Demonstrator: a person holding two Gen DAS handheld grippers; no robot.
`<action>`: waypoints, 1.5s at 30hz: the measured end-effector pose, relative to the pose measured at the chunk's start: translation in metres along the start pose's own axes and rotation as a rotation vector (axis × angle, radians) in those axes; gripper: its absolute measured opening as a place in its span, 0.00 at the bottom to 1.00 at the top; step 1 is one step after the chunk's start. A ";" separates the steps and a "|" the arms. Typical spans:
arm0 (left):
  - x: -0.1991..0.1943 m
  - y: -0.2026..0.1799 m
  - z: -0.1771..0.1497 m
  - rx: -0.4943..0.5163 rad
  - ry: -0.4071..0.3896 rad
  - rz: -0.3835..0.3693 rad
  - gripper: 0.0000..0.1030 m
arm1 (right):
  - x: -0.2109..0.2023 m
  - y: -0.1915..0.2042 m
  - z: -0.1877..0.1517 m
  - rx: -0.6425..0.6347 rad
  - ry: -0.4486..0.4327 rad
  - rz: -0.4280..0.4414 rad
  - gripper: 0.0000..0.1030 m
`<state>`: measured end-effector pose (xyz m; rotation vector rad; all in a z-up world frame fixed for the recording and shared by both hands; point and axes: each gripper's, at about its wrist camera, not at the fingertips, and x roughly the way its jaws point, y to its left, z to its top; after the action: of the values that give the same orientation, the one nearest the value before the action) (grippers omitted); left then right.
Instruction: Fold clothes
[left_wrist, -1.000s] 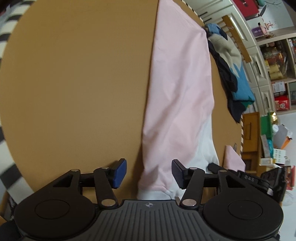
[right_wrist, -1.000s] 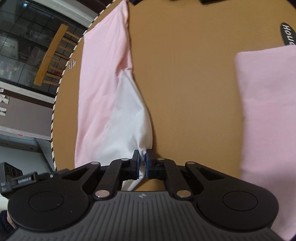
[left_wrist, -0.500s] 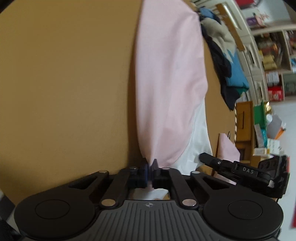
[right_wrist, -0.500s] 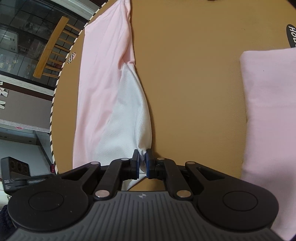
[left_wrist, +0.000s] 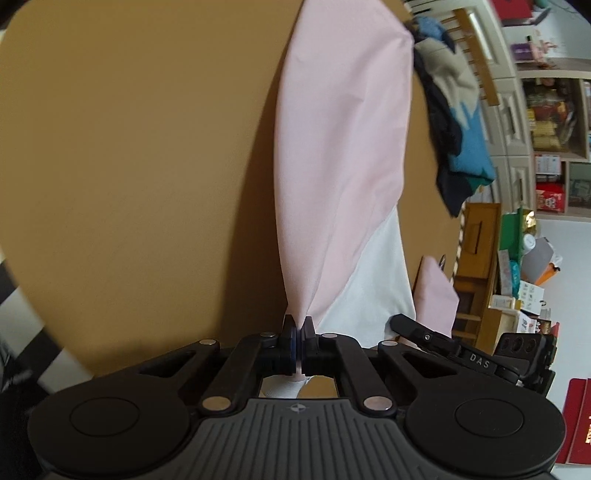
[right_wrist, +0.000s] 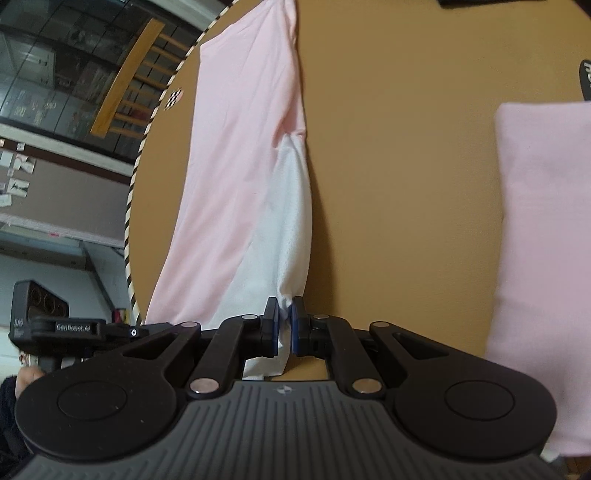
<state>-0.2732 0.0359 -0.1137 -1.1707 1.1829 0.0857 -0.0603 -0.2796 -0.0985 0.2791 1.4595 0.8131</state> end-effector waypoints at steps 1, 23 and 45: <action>-0.002 0.001 0.000 -0.010 0.015 0.006 0.02 | -0.001 0.002 -0.003 -0.007 0.013 0.000 0.06; -0.035 -0.003 0.018 -0.065 0.096 0.069 0.02 | 0.002 0.005 0.000 0.078 0.096 0.032 0.48; -0.012 0.051 0.014 -0.047 0.102 0.194 0.04 | 0.039 -0.018 -0.024 0.237 0.057 0.067 0.44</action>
<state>-0.2999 0.0758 -0.1399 -1.1090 1.3893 0.2040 -0.0811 -0.2752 -0.1434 0.4896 1.6093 0.7062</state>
